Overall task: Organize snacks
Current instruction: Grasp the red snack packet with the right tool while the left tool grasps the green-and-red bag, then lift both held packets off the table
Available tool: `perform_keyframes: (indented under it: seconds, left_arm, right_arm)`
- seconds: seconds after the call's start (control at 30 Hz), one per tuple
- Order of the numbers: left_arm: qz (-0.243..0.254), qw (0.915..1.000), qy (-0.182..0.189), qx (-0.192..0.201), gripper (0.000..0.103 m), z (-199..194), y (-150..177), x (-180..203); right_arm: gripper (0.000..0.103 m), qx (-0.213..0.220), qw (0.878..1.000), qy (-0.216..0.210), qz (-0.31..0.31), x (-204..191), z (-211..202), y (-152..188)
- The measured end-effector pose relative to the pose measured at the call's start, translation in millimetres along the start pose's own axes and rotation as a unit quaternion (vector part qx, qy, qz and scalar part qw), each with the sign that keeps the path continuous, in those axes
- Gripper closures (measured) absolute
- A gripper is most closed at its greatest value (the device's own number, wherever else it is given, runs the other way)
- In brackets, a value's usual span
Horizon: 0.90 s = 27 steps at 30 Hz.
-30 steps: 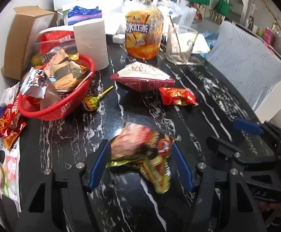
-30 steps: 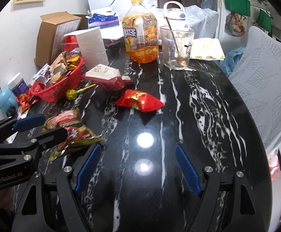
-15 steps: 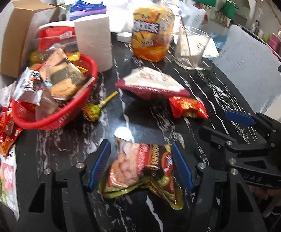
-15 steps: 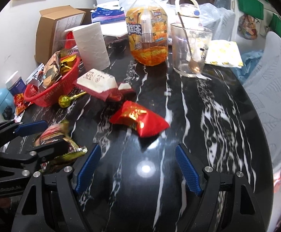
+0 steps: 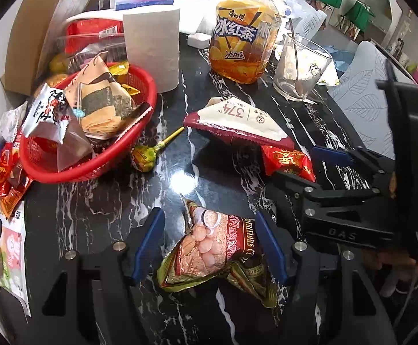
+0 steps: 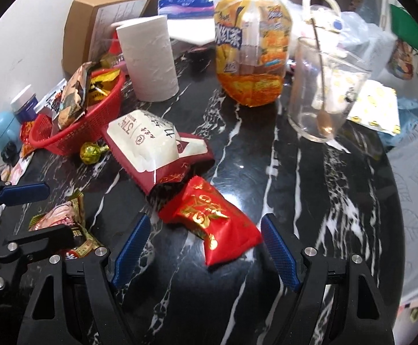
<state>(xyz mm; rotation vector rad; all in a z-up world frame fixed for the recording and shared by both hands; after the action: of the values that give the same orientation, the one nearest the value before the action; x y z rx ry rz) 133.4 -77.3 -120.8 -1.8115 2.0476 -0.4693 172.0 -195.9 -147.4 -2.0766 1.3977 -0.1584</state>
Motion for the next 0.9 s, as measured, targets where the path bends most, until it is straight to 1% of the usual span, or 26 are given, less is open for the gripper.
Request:
perform_keyframes:
  seconds: [0.03,0.07,0.1,0.13,0.17,0.2,0.33,0.53,0.7,0.77,0.8,0.83,0.9]
  left_arm:
    - [0.000,1.0000,0.001,-0.002,0.039,0.2,0.7,-0.1]
    - [0.000,1.0000,0.001,-0.002,0.039,0.3,0.7,-0.2]
    - [-0.001,1.0000,0.004,-0.003,0.039,-0.1,1.0,-0.2]
    - [-0.001,1.0000,0.009,-0.003,0.039,-0.6,1.6,0.1]
    - [0.001,0.9999,0.012,-0.004,0.039,-1.7,2.2,0.6]
    - [0.003,0.9998,0.018,-0.003,0.039,-3.4,3.2,1.8]
    - [0.022,0.9988,0.044,-0.003,0.039,-8.7,10.1,11.5]
    - [0.042,0.9987,0.028,-0.009,0.039,-3.3,18.3,13.6]
    - [0.067,0.9976,0.014,0.005,0.039,-0.3,19.2,21.2]
    - [0.083,0.9964,0.007,0.016,0.035,2.1,18.8,27.2]
    - [0.088,0.9960,0.002,0.015,0.030,4.6,19.8,28.4]
    - [0.091,0.9957,-0.001,0.012,0.028,8.6,21.6,29.4]
    - [0.096,0.9951,-0.016,0.017,0.028,14.1,22.7,29.7]
  right_arm:
    - [0.025,-0.004,1.000,-0.002,0.000,0.8,2.6,-0.5]
    - [0.033,-0.009,1.000,-0.006,0.001,2.2,5.4,0.1]
    - [0.043,-0.018,1.000,-0.004,0.003,4.4,8.9,2.0]
    - [0.047,-0.021,1.000,-0.002,0.003,5.1,9.7,3.7]
    - [0.060,-0.020,1.000,0.004,-0.001,6.1,9.9,4.5]
    - [0.066,-0.018,1.000,0.013,-0.007,6.4,9.1,5.7]
    - [0.072,-0.016,1.000,0.008,-0.017,0.4,4.6,10.4]
    - [0.073,-0.013,1.000,0.013,-0.011,-7.7,-7.5,27.3]
    - [0.073,-0.011,0.999,0.027,0.013,-5.9,-25.3,48.8]
    - [0.073,-0.008,0.999,0.028,0.024,-6.2,-31.9,57.0]
    - [0.073,-0.007,0.999,0.027,0.029,-5.9,-35.0,60.8]
    - [0.073,-0.006,0.999,0.027,0.034,-5.7,-37.3,64.1]
    - [0.073,-0.003,0.999,0.029,0.043,-5.3,-42.2,69.4]
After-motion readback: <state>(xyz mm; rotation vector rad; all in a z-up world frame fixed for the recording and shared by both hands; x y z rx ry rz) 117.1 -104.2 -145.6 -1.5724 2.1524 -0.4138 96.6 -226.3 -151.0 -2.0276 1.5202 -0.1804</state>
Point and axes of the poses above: each gripper's, at about its wrist camera, not at the fingertips, and z roughly the way its jaws point, x to its right, y to its underside, the point moved 8 cm from there along z, roughly the way its jaws point, and after that the axes turned 12 degrees about -y, right-handed, at the moved point
